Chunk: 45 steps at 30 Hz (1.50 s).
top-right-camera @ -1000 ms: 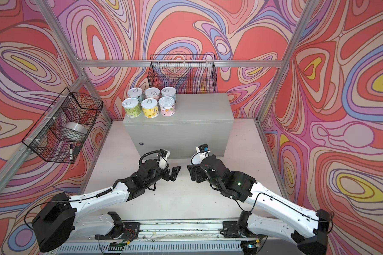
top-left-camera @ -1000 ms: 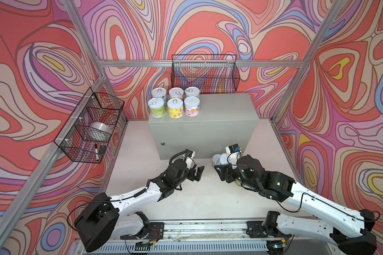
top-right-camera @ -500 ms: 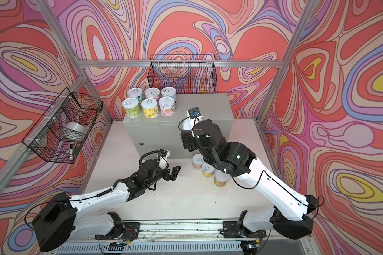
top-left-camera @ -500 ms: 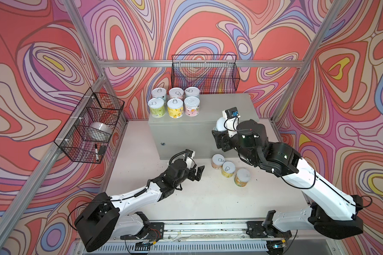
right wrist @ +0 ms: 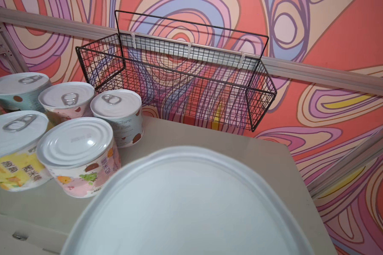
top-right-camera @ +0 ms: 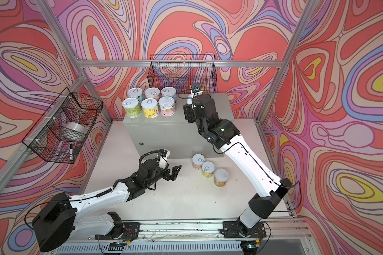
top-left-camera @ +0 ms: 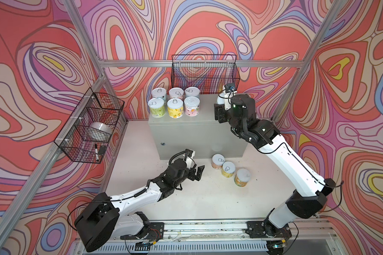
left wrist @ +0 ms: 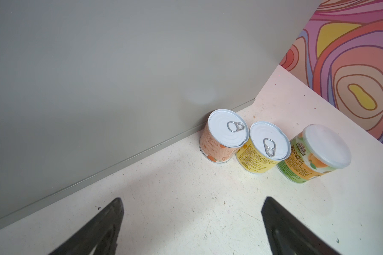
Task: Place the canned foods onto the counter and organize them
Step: 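Set the pale teal can on the box top beside the pink can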
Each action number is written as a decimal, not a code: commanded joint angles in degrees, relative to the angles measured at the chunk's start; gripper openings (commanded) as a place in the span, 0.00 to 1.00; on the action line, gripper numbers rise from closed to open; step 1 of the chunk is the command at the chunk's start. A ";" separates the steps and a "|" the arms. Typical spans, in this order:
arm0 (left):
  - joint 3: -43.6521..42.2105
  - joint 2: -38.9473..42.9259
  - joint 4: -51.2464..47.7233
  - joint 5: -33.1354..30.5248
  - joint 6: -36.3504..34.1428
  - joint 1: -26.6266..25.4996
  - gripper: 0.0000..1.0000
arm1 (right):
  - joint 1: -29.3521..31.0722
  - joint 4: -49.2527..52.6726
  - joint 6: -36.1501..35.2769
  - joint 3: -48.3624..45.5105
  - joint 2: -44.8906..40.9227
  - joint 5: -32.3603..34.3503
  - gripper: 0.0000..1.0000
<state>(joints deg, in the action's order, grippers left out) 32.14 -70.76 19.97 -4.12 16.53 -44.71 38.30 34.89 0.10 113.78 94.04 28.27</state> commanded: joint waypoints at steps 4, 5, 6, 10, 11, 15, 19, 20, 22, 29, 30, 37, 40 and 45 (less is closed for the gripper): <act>-1.15 3.11 0.37 -2.09 -1.07 -0.12 0.99 | -2.06 -4.79 0.83 4.94 5.10 -1.91 0.00; -1.30 3.30 0.37 -2.20 -1.07 -0.12 0.99 | -2.16 -4.99 0.76 5.09 5.54 -2.08 0.00; -1.50 3.59 0.37 -2.38 -1.07 -0.07 0.99 | -2.32 -5.23 0.78 5.32 6.11 -2.43 0.00; -1.71 4.26 -0.39 -2.21 -1.15 -0.12 0.99 | -2.40 -5.00 0.78 6.93 9.18 -2.72 0.00; -1.81 4.44 -0.43 -2.06 -1.25 -0.12 0.99 | -2.53 -5.03 0.80 7.06 9.56 -2.64 0.00; -2.08 4.93 -0.83 -2.13 -1.42 -0.07 0.99 | -2.88 -4.69 1.22 7.95 11.23 -2.70 0.00; -2.03 4.93 -1.16 -2.03 -1.51 -0.08 0.99 | -3.30 -4.22 1.84 8.60 12.63 -2.60 0.00; -2.08 5.00 -1.09 -2.10 -1.51 0.02 0.99 | -3.40 -4.23 2.03 8.65 12.76 -2.94 0.00; -2.08 4.93 -1.02 -2.08 -1.59 -0.09 0.99 | -3.58 -4.24 2.27 8.89 13.27 -3.47 0.00; -2.08 5.60 -1.25 -2.42 -2.03 -0.01 0.99 | -3.79 -3.95 3.10 10.06 14.34 -5.60 0.23; -2.07 5.89 -1.22 -2.64 -2.12 0.03 1.00 | -3.89 -4.05 3.10 10.13 14.34 -5.90 0.23; -2.08 6.58 -2.12 -3.42 -2.76 -0.02 1.00 | -4.52 -3.20 3.80 11.07 15.56 -8.12 0.28; -2.07 6.43 -2.09 -3.63 -2.65 0.02 1.00 | -4.49 -2.64 3.94 11.62 16.35 -8.26 0.31; -2.06 6.43 -2.12 -3.87 -2.74 -0.03 1.00 | -4.47 -2.66 4.06 11.64 16.94 -8.25 0.41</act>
<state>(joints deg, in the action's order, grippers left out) 30.72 -65.01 18.81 -6.90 14.59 -44.69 34.06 34.02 3.60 123.68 110.39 20.32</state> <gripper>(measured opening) 0.999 0.792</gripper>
